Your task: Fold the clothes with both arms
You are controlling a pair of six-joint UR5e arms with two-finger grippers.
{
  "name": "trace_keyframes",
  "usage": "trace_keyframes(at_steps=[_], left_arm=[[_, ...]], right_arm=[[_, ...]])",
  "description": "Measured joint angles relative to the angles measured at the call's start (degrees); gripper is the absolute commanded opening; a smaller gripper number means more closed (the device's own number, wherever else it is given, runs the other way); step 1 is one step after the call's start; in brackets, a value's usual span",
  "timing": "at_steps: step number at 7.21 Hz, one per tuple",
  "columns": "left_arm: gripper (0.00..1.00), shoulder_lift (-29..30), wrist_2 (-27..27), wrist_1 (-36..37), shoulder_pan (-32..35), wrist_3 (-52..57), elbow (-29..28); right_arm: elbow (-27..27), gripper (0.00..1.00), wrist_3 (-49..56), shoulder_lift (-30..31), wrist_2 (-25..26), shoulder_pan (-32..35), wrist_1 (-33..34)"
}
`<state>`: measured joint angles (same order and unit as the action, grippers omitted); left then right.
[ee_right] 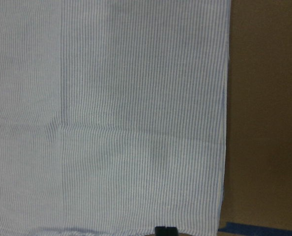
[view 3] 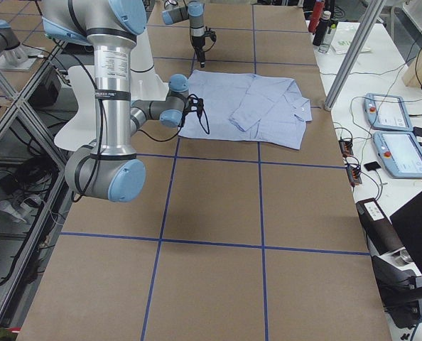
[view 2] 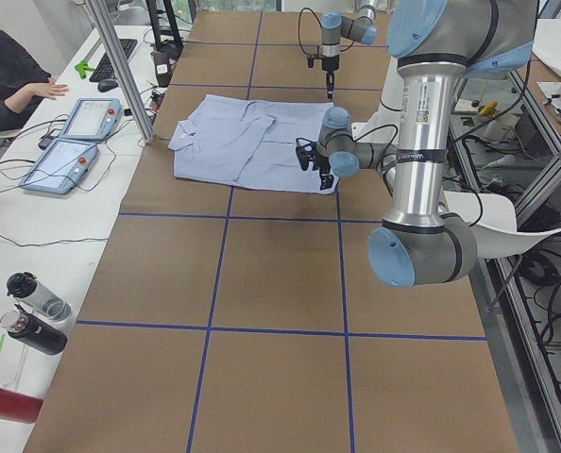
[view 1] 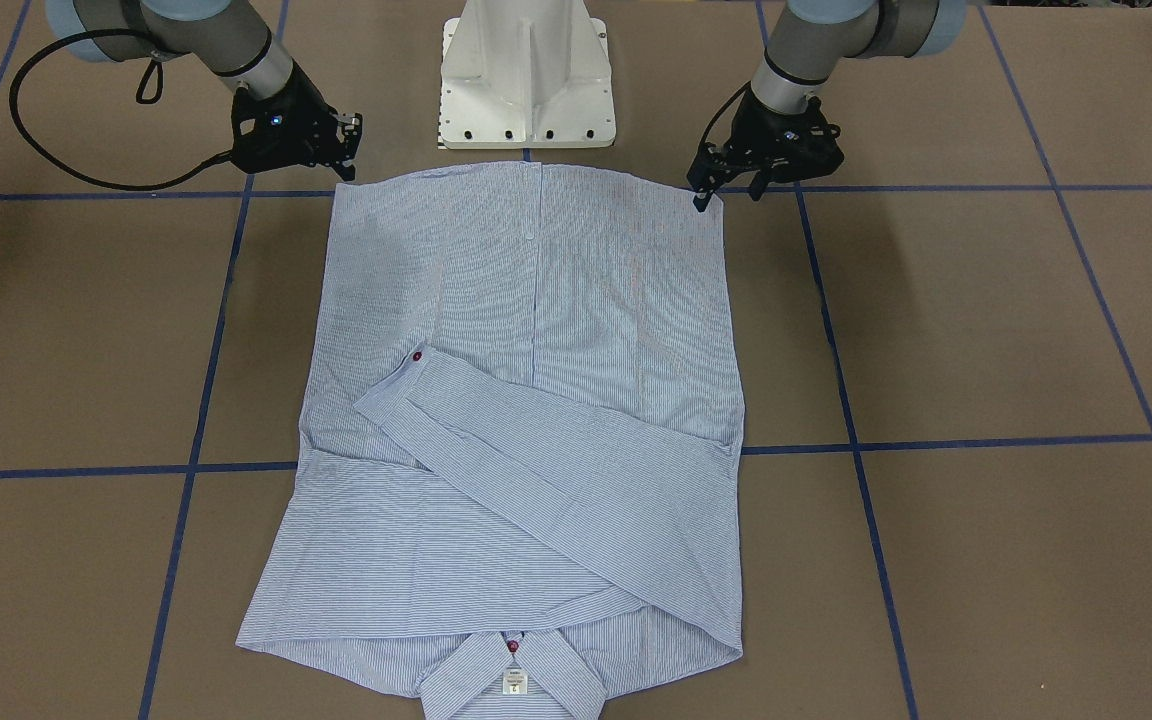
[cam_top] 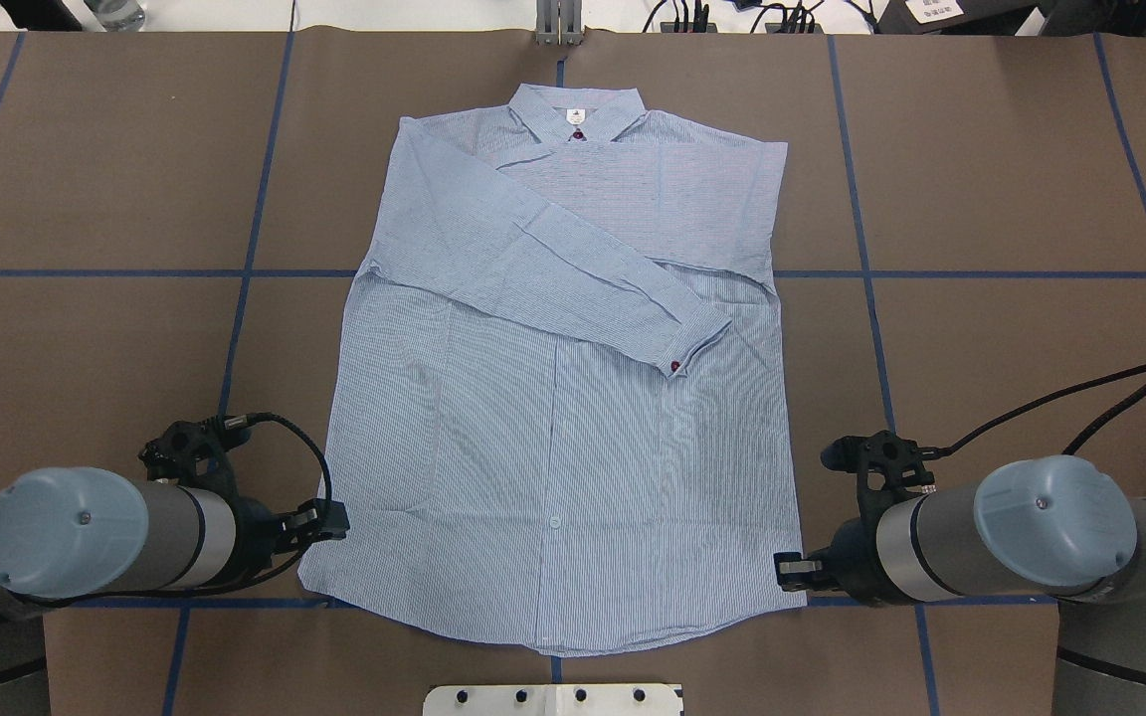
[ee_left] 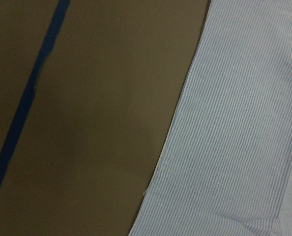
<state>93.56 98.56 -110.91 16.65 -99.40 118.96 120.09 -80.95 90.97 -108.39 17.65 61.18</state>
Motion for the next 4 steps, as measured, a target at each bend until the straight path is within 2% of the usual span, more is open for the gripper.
trace_keyframes(at_steps=[4], left_arm=[[0.79, 0.3, -0.3, 0.3, -1.6, -1.1, -0.6]], right_arm=[[0.0, 0.0, 0.0, 0.0, -2.1, 2.3, 0.0]])
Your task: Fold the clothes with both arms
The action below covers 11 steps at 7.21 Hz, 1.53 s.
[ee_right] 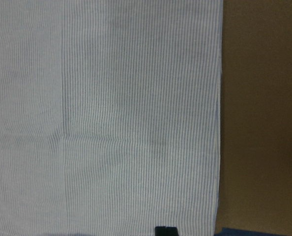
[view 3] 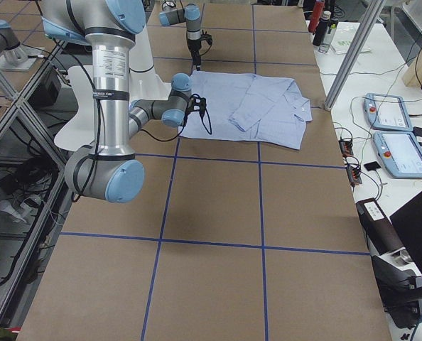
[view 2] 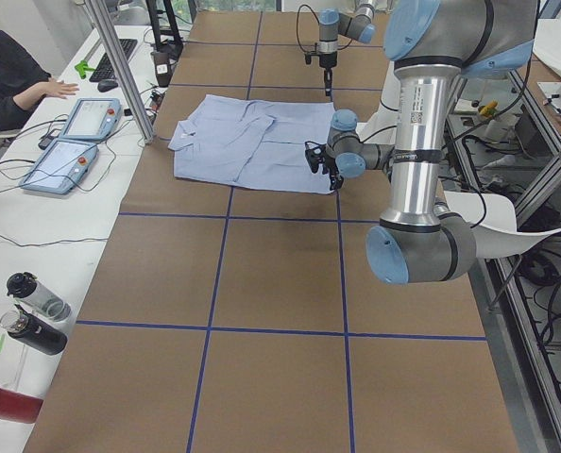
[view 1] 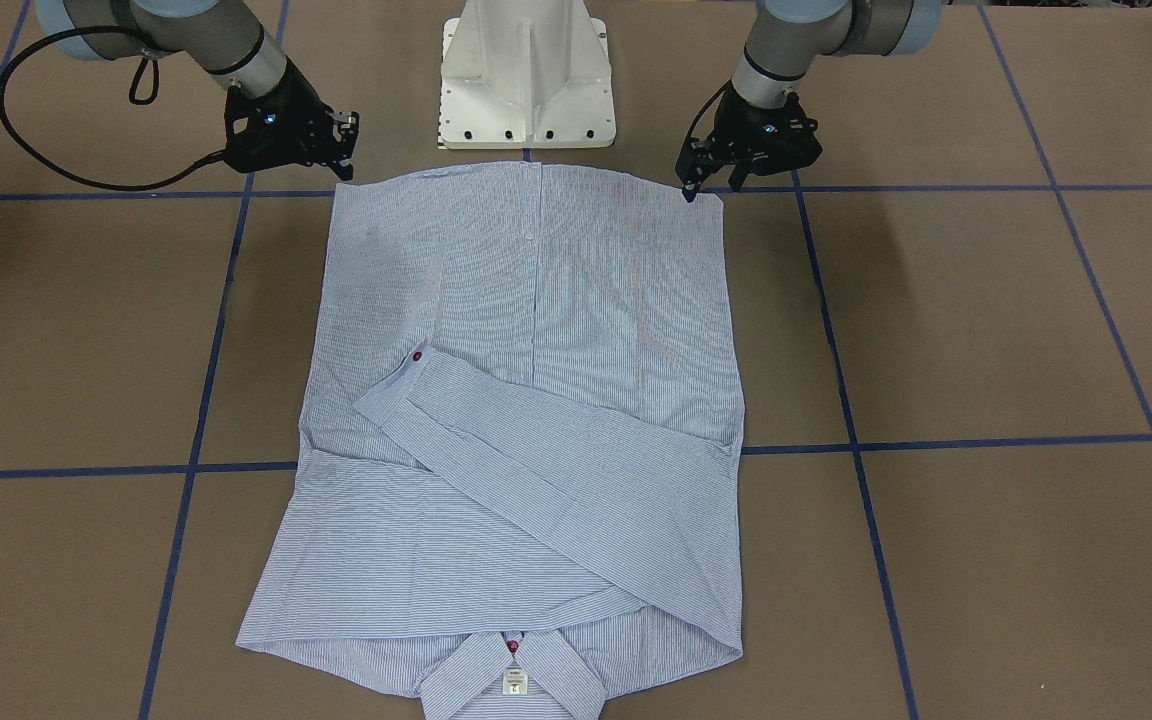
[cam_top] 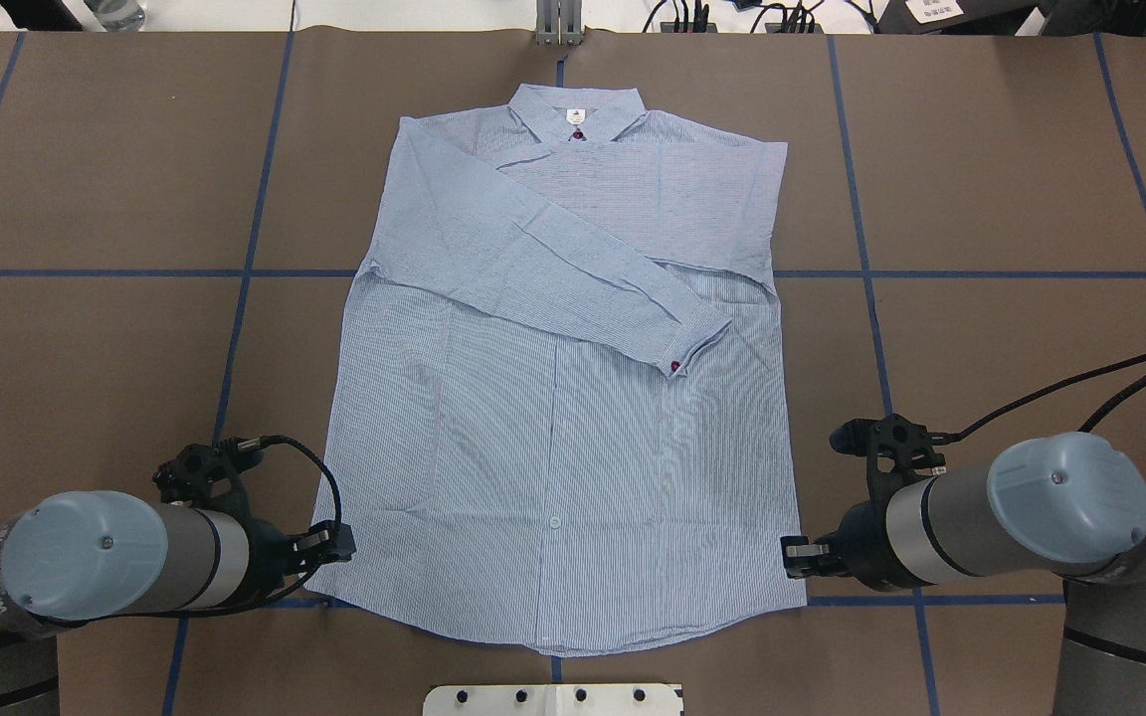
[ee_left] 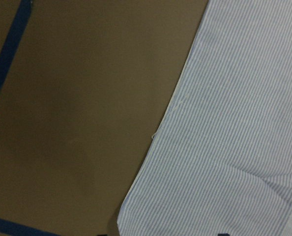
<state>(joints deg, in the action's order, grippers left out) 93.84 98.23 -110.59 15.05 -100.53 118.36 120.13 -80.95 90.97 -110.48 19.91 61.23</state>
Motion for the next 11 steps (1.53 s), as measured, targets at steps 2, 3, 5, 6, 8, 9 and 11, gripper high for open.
trace_keyframes(at_steps=[2, 3, 5, 6, 8, 9, 11], left_arm=[[0.79, 0.1, 0.0, 1.4, -0.1, 0.0, 0.0], [0.79, 0.1, 0.0, 1.9, -0.1, 0.0, -0.1], [0.79, 0.1, 0.1, 2.2, -0.1, 0.0, -0.1], [0.79, 0.1, 0.1, 2.2, -0.1, 0.0, -0.2], [0.77, 0.6, 0.1, 2.2, -0.2, -0.1, -0.9], [0.75, 1.1, 0.2, 2.3, -0.2, -0.1, -1.9], [0.62, 1.5, 0.2, 2.3, -0.2, -0.1, -2.6]], right_arm=[[0.0, 0.21, 0.0, 0.0, -1.3, 1.4, 0.0], [0.0, 0.75, 0.0, 0.0, -2.5, 2.5, 0.0], [-0.1, 1.0, 0.0, 0.0, -3.4, 3.6, 0.2], [-0.1, 1.0, 0.0, 0.0, -3.3, 3.7, 0.3], [0.0, 1.0, 0.0, 0.0, -3.2, 3.9, 0.4], [0.0, 1.0, 0.0, 0.0, -3.2, 4.0, 0.4], [0.1, 1.0, 0.0, 0.0, -3.2, 4.1, 0.4]])
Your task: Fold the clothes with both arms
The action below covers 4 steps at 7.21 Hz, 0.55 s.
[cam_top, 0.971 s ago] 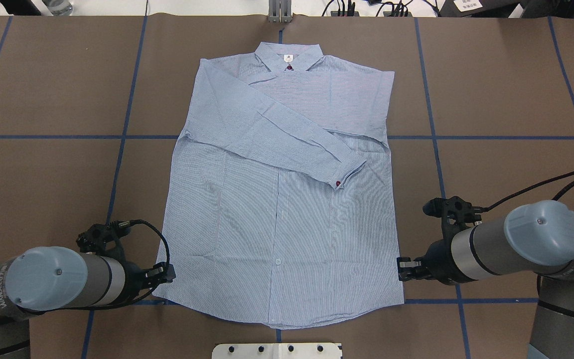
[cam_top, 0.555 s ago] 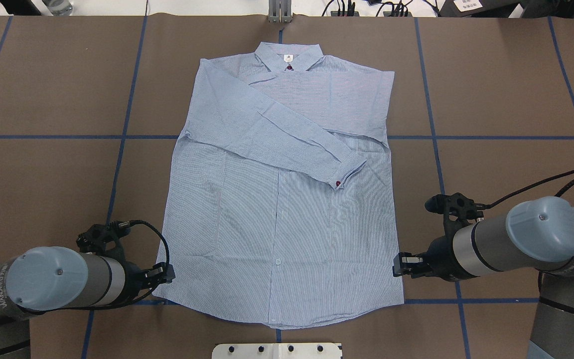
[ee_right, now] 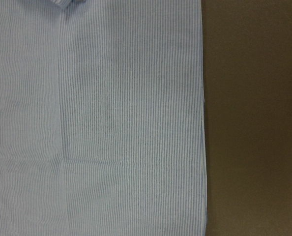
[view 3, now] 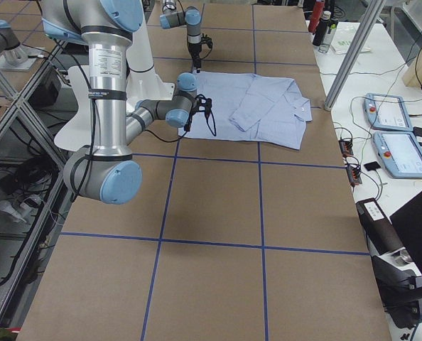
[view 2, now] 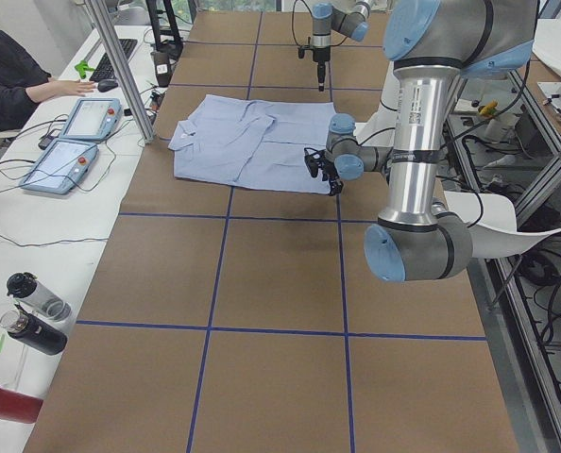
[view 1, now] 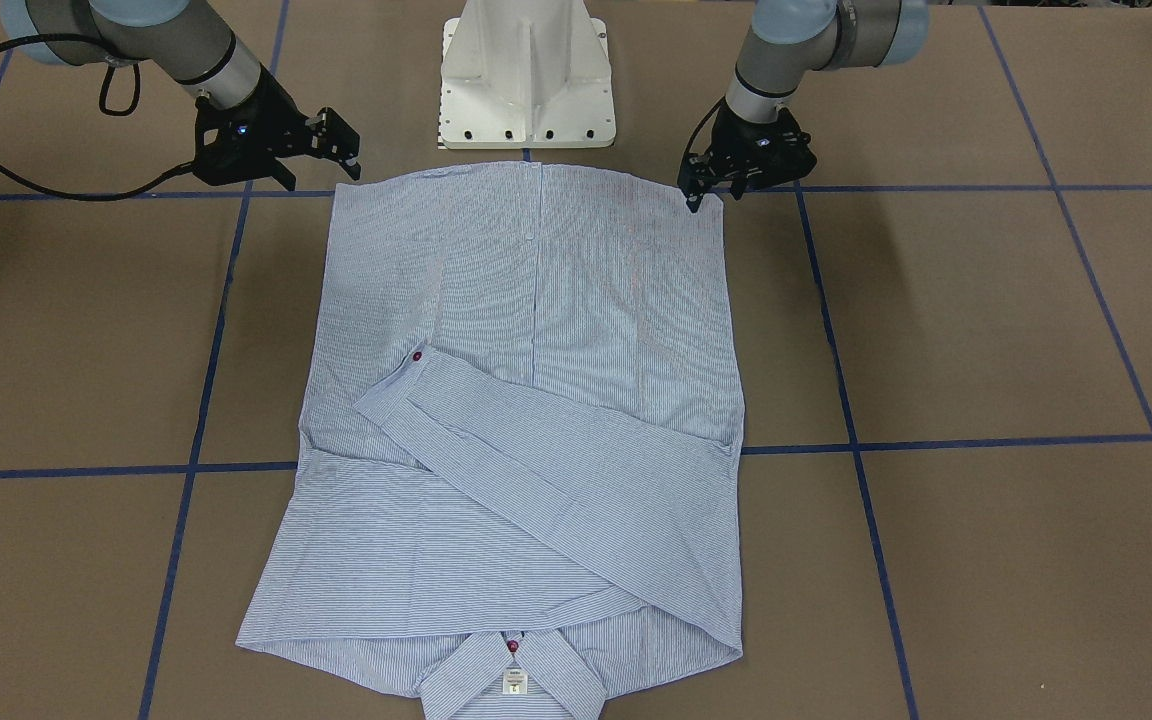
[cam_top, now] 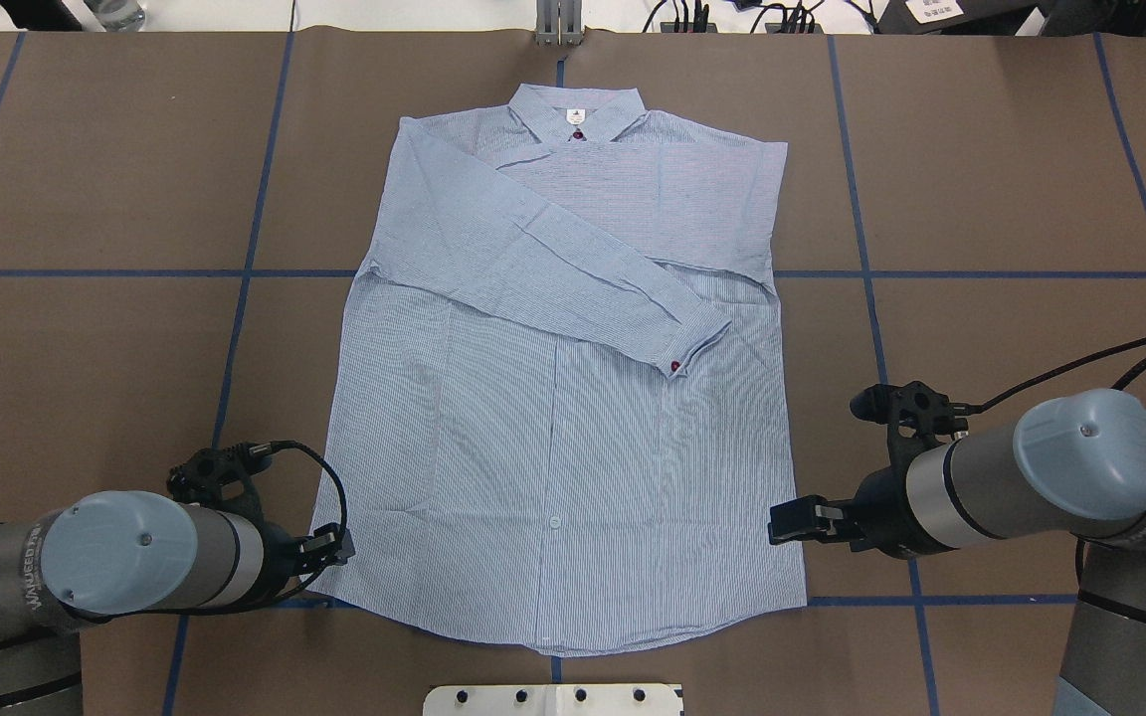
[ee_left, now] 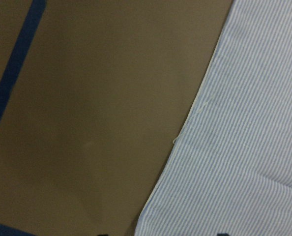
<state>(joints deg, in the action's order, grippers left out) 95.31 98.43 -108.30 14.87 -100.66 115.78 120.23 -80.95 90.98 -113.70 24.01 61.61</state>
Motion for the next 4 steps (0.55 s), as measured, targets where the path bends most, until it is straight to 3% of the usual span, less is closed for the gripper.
trace_keyframes(at_steps=[4], left_arm=[[0.6, -0.2, -0.1, 0.2, 0.0, -0.1, -0.2]], right_arm=[[0.0, 1.0, 0.0, 0.1, 0.0, 0.2, 0.1]])
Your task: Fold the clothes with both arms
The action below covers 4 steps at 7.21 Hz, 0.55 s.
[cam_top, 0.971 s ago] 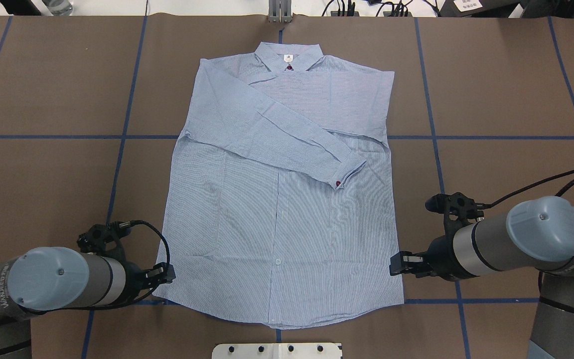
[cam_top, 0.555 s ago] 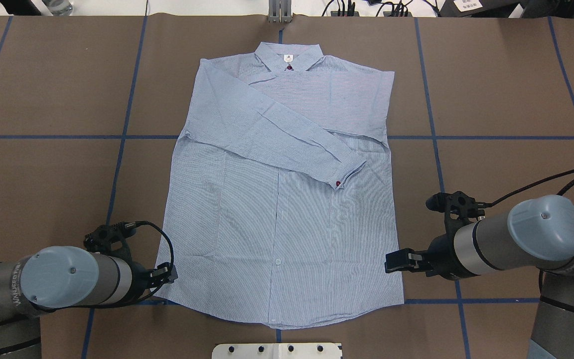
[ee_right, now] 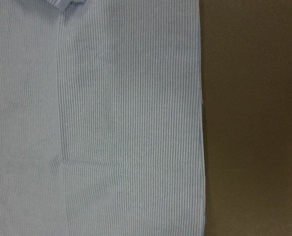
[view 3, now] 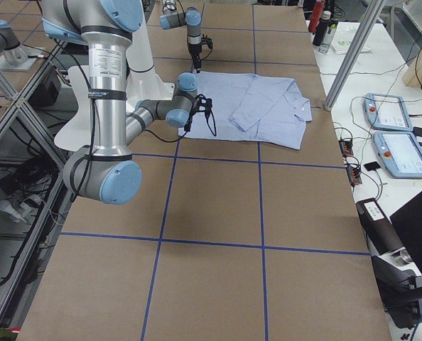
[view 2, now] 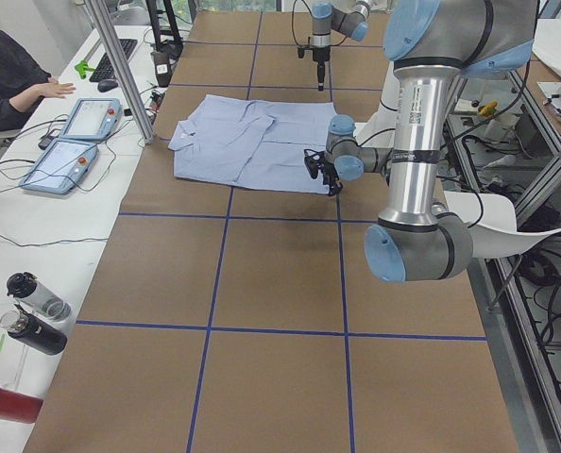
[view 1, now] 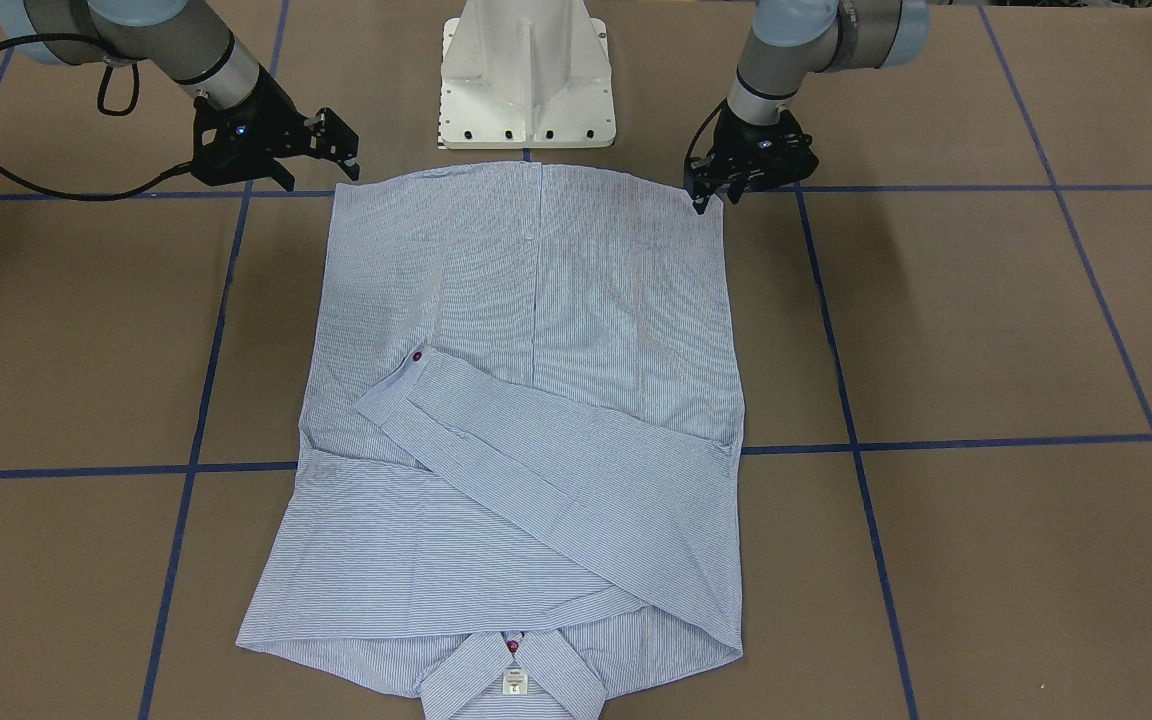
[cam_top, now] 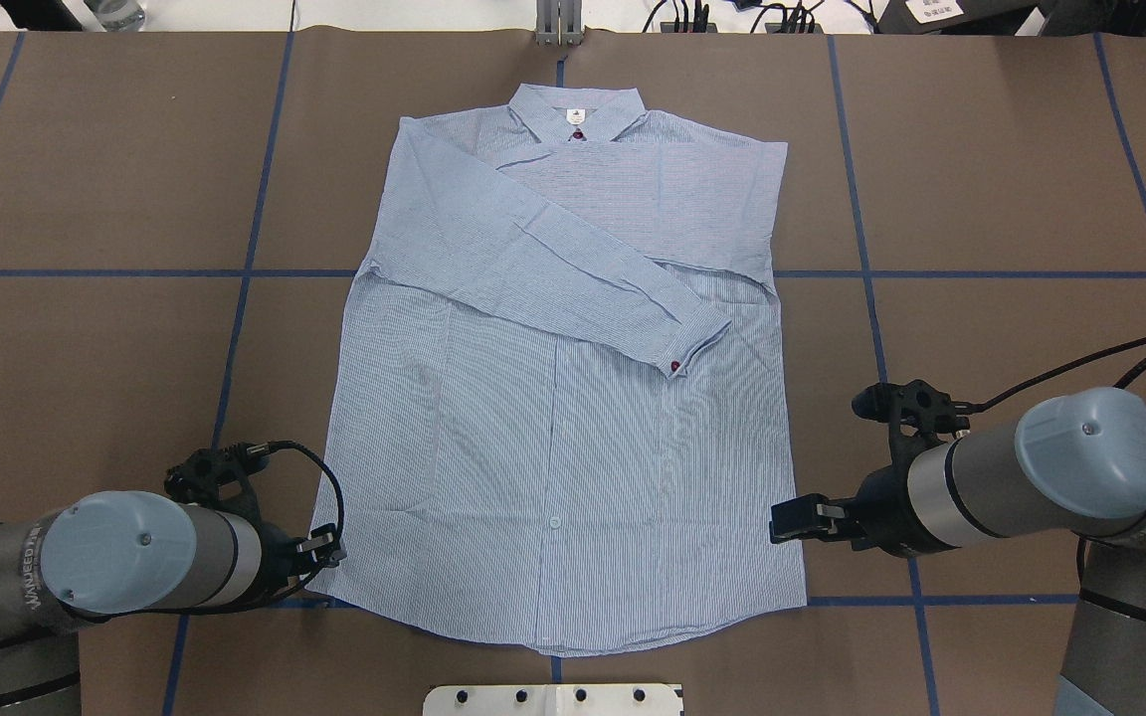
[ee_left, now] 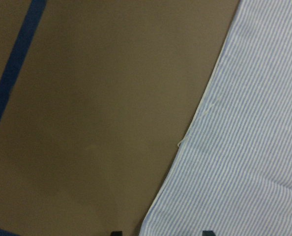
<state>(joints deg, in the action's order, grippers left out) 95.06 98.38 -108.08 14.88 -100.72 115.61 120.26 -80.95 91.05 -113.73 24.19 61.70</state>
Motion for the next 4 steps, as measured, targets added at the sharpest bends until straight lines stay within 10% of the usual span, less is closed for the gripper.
trace_keyframes(at_steps=[4], left_arm=[[0.54, 0.6, 0.0, 1.7, 0.0, 0.0, 0.1]], right_arm=[[0.0, 1.0, 0.0, 0.0, 0.0, 0.2, 0.1]])
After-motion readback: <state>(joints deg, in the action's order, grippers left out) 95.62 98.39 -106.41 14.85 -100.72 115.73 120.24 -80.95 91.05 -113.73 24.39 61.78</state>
